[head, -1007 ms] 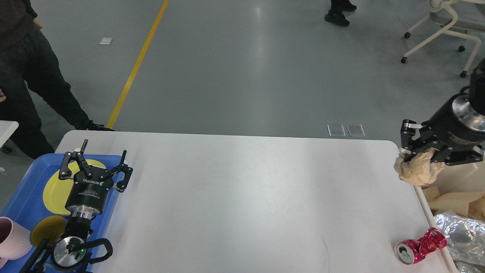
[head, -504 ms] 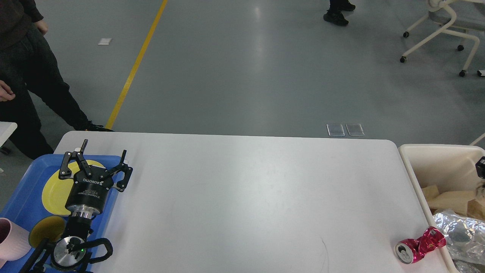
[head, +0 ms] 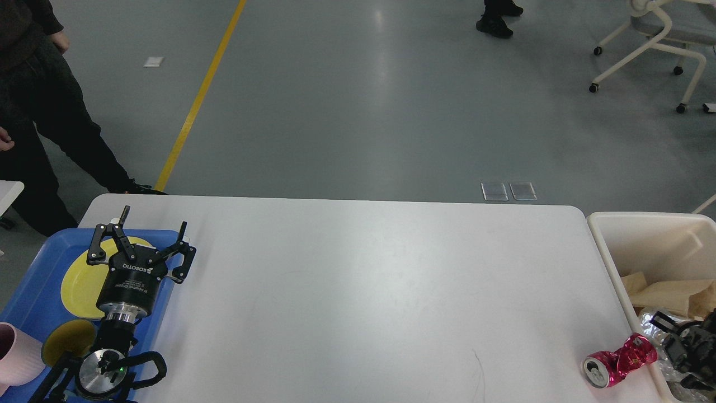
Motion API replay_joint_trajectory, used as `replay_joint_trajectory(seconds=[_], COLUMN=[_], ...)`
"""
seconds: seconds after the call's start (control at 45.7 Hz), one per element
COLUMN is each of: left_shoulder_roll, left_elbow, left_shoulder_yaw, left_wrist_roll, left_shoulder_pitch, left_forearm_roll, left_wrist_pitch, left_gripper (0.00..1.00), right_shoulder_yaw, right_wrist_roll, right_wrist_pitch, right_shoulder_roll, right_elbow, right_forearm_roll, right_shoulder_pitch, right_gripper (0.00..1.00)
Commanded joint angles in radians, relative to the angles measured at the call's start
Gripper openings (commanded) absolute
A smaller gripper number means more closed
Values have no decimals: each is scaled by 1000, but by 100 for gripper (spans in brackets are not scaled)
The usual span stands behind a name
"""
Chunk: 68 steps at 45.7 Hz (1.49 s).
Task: Tidy desktop
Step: 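Release the paper scrap in the bin and raise the right gripper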
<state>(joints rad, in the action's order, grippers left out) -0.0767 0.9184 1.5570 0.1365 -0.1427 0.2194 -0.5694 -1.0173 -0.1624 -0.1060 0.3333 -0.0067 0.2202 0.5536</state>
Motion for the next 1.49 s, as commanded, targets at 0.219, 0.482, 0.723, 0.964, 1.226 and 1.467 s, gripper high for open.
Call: replay_joint_trajectory(seconds=[0.219,0.482,0.723,0.964,1.226,1.467], left_shoulder_roll=[0,0,0,0,0,0], left_elbow=[0,0,-1,0,0,0], left_shoulder_yaw=[0,0,0,0,0,0], left_wrist_roll=[0,0,0,0,0,0], left_shoulder_pitch=[0,0,0,-1,-2,0], left_forearm_roll=[0,0,0,0,0,0], left_wrist_pitch=[0,0,0,-1,0,-1], left_gripper=[96,96,96,96,96,96], right_shoulder_yaw=[0,0,3,3,-188,-365], right_wrist_roll=[1,4,4,4,-2,-2], right_wrist_pitch=[45,97,95,46,-55,-335], right_shoulder_roll=[-14,-11,-3,119,199,159], right_elbow=[-3,7,30,240,730,1091], right_forearm_roll=[4,7,7,4,-101,-105], right_shoulder_pitch=[-47,-41,-24,147,630,1164], right_gripper=[23,100,100,100,100,100])
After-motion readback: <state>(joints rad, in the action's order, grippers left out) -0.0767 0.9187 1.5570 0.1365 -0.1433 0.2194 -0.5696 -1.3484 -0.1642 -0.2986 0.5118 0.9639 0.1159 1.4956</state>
